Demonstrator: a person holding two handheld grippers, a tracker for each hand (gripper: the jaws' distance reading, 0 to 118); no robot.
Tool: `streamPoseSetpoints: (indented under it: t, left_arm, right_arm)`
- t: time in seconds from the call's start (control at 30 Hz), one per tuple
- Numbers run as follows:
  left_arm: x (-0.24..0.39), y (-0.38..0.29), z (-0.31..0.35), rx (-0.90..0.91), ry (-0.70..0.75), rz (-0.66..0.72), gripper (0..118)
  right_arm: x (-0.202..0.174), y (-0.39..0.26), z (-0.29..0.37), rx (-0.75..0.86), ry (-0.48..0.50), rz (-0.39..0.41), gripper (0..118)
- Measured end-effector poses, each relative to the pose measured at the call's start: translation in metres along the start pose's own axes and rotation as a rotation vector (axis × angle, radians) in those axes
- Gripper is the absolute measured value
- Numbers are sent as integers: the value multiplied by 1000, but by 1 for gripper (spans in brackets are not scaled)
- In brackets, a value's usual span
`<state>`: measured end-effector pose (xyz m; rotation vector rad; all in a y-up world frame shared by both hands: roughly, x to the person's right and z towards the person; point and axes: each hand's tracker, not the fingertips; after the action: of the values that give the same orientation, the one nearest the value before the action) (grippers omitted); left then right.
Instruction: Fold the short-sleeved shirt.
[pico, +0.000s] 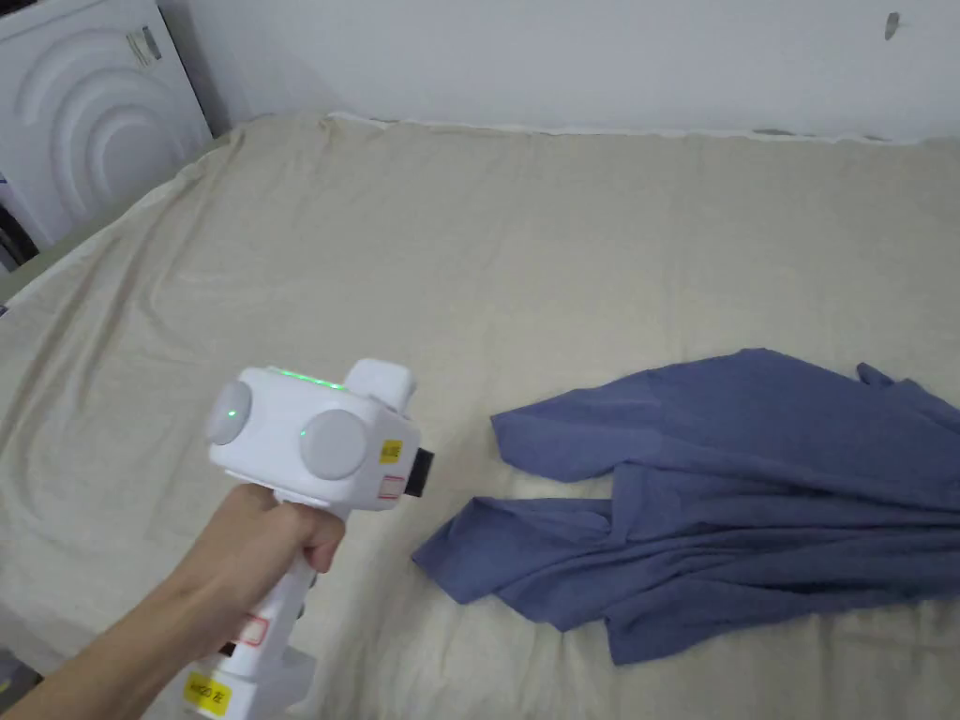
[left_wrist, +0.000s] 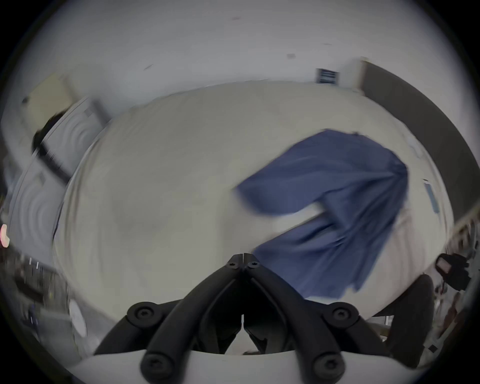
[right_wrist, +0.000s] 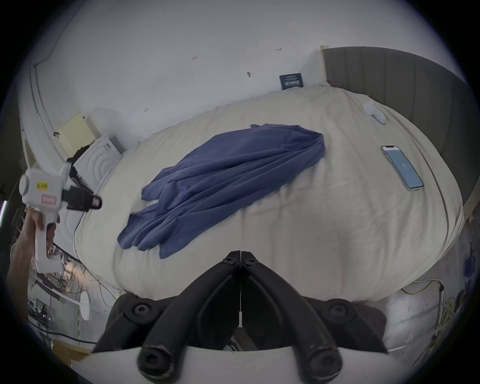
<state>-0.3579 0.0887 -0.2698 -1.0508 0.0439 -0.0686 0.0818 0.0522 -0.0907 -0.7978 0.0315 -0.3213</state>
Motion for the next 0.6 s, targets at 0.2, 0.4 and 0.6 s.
streamPoseSetpoints:
  t: [0.2,0.4,0.6]
  left_arm:
    - [-11,-36,-26,-54,-104,88,4]
    - [34,-35,-59,-103,-86,62,108]
    - [48,-31,-92,-125,-69,56,66]
  right_arm:
    - [-20,-5,-6,-39,17,19,0]
    - [-23,-3,-2,-56,-4,54,0]
    - [-15,0,-8,-72,-32,37,0]
